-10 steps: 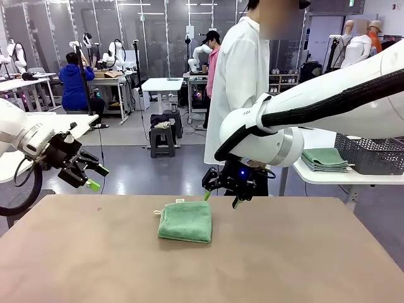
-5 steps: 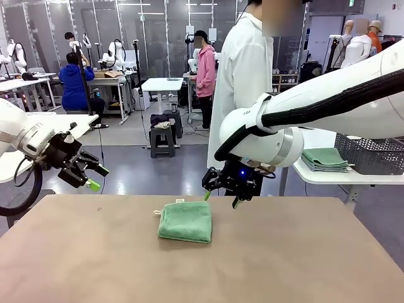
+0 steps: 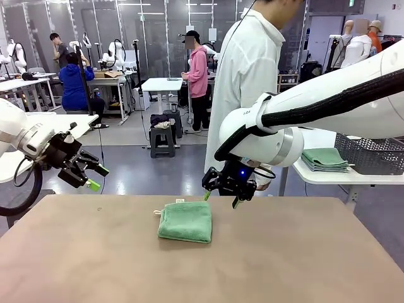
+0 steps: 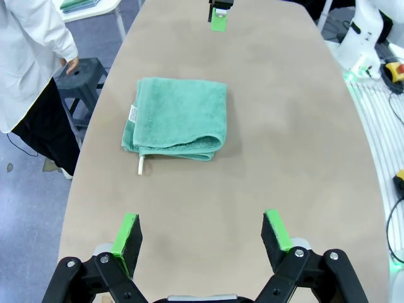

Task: Fold the towels and place them in the basket.
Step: Place the folded Towel with hook on the right side of the table.

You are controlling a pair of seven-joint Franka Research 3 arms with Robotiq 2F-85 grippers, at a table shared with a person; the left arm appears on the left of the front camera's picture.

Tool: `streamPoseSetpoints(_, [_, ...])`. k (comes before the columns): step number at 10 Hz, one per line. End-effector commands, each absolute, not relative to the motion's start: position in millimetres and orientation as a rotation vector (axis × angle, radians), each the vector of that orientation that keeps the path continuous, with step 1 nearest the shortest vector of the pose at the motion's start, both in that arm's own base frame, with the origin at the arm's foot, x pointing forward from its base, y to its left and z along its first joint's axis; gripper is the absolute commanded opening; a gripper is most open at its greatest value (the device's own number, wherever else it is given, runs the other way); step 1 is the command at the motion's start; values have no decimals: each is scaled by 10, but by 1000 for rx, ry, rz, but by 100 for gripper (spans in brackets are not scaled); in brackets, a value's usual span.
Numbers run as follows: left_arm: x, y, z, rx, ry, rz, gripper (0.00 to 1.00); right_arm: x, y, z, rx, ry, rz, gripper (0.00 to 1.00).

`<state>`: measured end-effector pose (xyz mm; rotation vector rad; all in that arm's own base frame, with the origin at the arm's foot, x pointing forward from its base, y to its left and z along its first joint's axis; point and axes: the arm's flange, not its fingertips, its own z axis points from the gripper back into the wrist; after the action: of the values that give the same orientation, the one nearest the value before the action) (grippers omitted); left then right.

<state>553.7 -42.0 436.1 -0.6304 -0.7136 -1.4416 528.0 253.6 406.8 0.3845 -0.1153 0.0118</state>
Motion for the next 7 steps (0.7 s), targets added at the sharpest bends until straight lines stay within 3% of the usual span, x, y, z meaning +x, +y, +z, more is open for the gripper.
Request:
streamPoseSetpoints(1, [5536, -419, 4372, -631, -715, -1442, 96, 5215, 2632, 4050, 360, -117, 57, 100])
streamPoseSetpoints(7, [5536, -419, 4372, -631, -715, -1442, 96, 5589, 3120, 3410, 340, -131, -90, 100])
